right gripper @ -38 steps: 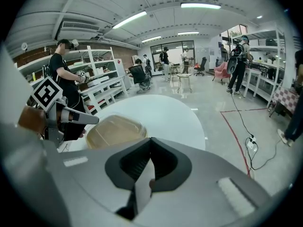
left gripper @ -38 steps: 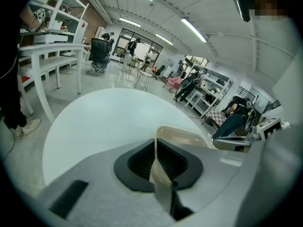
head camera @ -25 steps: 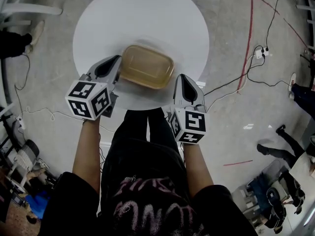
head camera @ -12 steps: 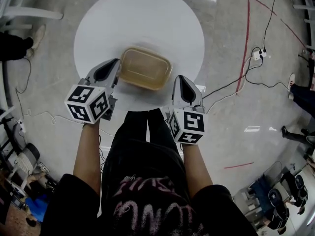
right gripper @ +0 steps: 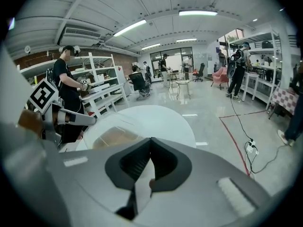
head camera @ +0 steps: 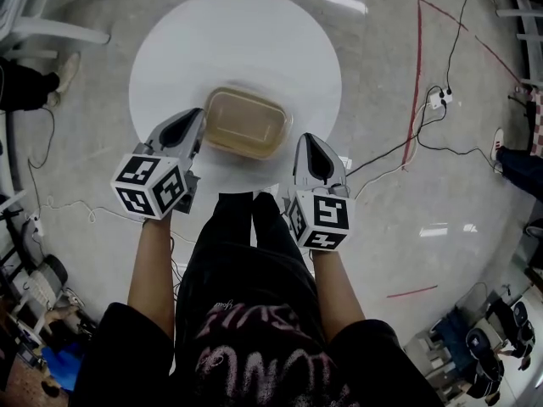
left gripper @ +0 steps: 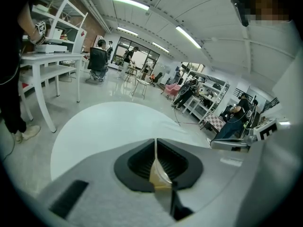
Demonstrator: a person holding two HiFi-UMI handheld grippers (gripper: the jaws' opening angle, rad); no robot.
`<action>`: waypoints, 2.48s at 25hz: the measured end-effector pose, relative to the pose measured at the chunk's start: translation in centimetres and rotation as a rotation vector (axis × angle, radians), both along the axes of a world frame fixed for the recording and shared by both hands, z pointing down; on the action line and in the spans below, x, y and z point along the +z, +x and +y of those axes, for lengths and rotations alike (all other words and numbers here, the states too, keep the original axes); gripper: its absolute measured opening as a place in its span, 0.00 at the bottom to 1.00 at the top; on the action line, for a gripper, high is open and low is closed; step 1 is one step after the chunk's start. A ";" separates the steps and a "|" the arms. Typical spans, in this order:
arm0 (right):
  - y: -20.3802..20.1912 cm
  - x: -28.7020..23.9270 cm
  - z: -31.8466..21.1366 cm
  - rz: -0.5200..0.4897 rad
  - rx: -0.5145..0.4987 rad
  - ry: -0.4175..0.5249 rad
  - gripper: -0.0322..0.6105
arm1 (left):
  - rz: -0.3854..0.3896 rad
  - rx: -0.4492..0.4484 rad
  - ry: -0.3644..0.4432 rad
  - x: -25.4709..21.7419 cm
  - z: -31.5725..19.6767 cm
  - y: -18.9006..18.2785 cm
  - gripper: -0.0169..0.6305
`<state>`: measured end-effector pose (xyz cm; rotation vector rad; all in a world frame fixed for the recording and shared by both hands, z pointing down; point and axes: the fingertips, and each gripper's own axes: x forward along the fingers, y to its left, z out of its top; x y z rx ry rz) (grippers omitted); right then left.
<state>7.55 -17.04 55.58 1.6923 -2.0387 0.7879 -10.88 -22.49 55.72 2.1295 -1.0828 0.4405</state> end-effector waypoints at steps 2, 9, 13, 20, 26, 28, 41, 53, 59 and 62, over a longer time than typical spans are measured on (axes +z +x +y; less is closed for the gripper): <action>0.3 -0.5 0.2 0.000 0.000 0.008 0.06 | 0.003 -0.003 0.007 -0.4 0.2 0.2 0.05; 0.9 -2.5 1.3 0.006 -0.004 0.044 0.06 | 0.010 -0.018 0.043 -2.7 1.6 0.6 0.05; 0.9 -3.5 2.0 0.004 -0.007 0.065 0.06 | 0.017 -0.034 0.065 -3.8 2.3 0.6 0.05; 1.8 -5.6 3.1 0.006 -0.029 0.107 0.06 | 0.017 -0.054 0.102 -5.8 3.9 1.3 0.05; 2.4 -7.6 4.0 0.011 -0.038 0.146 0.06 | 0.023 -0.080 0.139 -7.8 5.1 1.4 0.05; 2.6 -8.1 4.2 0.010 -0.042 0.157 0.06 | 0.022 -0.085 0.152 -8.5 5.4 1.5 0.05; 3.0 -11.8 6.5 0.007 -0.065 0.241 0.06 | 0.022 -0.099 0.245 -12.6 8.0 1.7 0.05; 4.0 -15.3 8.5 0.003 -0.069 0.319 0.06 | 0.026 -0.125 0.333 -16.4 11.0 1.5 0.05; 4.1 -16.9 9.3 0.004 -0.091 0.363 0.06 | 0.034 -0.161 0.378 -18.3 12.2 1.1 0.05; 4.4 -17.9 9.7 0.005 -0.096 0.386 0.06 | 0.039 -0.172 0.404 -19.2 12.8 1.1 0.05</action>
